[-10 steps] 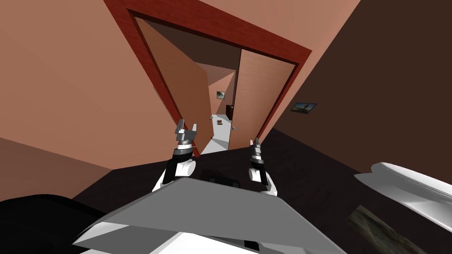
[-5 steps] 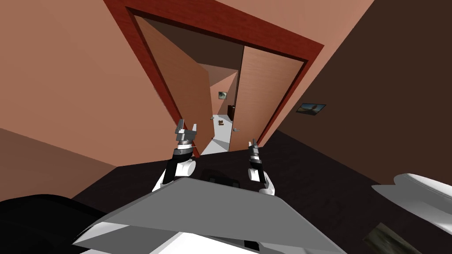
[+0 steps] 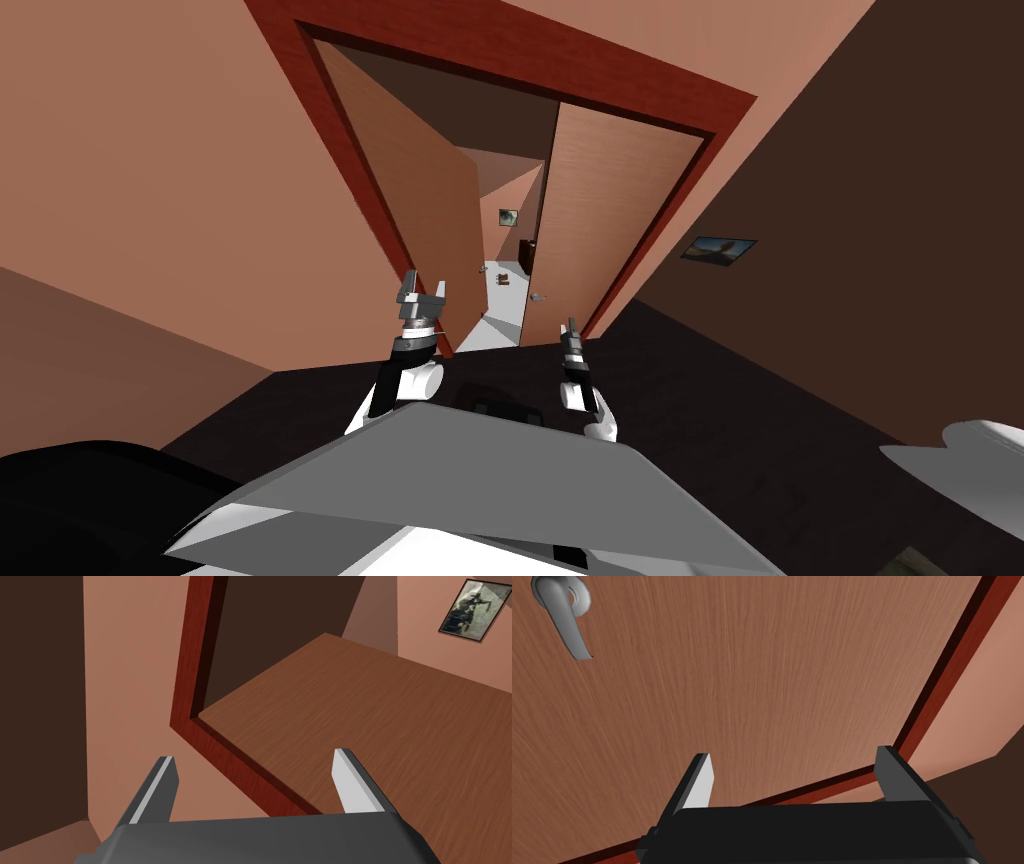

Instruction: Push the door open

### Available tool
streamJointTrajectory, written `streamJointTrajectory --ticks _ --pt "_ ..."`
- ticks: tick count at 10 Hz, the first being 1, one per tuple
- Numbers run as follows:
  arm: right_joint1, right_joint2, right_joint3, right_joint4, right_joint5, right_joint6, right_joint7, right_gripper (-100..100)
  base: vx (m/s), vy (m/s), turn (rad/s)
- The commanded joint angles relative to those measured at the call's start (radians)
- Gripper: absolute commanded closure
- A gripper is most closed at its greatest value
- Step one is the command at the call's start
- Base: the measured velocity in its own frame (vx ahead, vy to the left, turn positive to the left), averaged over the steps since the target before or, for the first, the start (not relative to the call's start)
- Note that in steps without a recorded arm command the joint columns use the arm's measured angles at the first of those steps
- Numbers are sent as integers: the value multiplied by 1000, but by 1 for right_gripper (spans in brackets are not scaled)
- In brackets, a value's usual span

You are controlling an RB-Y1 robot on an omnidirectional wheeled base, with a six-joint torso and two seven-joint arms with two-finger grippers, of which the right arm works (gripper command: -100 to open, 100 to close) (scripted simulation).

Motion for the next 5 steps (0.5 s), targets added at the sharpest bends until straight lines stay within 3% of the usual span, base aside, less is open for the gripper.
streamJointTrajectory --ticks 1,2,5 --pt "-23 1 0 50 1 -5 -3 -100 94 -23 72" --pt "-23 1 0 59 1 -5 -3 -100 65 -26 16" --pt "-61 0 -1 160 3 -18 -9 -100 76 -37 75"
